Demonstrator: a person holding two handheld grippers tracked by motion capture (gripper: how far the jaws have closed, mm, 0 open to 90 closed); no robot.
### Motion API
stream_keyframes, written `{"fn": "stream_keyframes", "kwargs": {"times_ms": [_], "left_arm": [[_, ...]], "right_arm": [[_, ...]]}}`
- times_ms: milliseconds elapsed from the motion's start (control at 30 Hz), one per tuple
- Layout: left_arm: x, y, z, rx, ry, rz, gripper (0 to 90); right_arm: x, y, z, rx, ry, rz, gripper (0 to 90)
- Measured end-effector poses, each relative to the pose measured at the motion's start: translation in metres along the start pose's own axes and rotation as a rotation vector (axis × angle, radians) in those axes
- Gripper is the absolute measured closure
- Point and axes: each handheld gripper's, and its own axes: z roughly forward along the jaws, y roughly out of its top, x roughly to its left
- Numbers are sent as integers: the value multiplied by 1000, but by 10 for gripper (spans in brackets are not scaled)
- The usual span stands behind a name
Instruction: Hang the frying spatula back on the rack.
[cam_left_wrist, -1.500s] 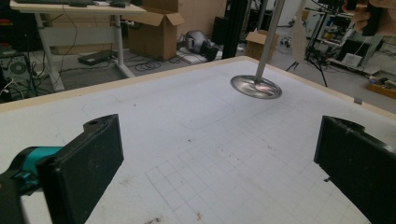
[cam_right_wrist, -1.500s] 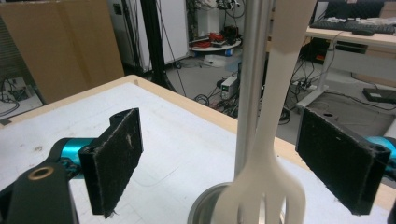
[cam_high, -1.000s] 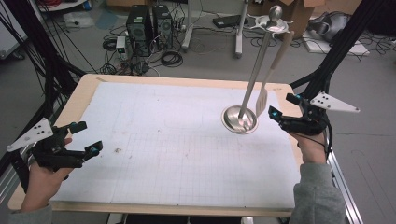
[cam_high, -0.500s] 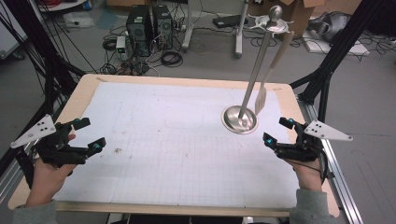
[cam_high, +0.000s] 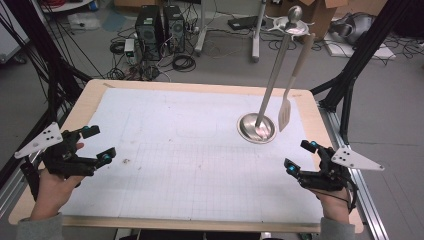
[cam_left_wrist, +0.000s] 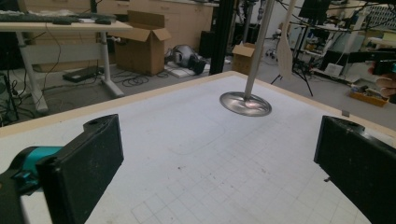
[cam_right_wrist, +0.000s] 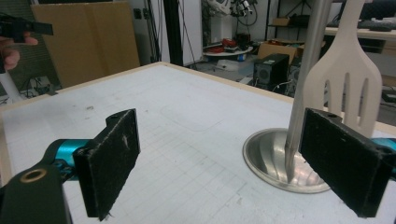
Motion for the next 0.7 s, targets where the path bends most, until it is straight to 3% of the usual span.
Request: {"fn": "stream_keyframes", "kwargs": {"times_ms": [267,700], "left_arm": [[-3,2,0,-7,-17,-6,18],[-5,2,2,2,-22,-3,18]], "right_arm": [[2,-6,-14,-18,-10,7,116],[5,-9,-13,-12,-2,-1,116]]}}
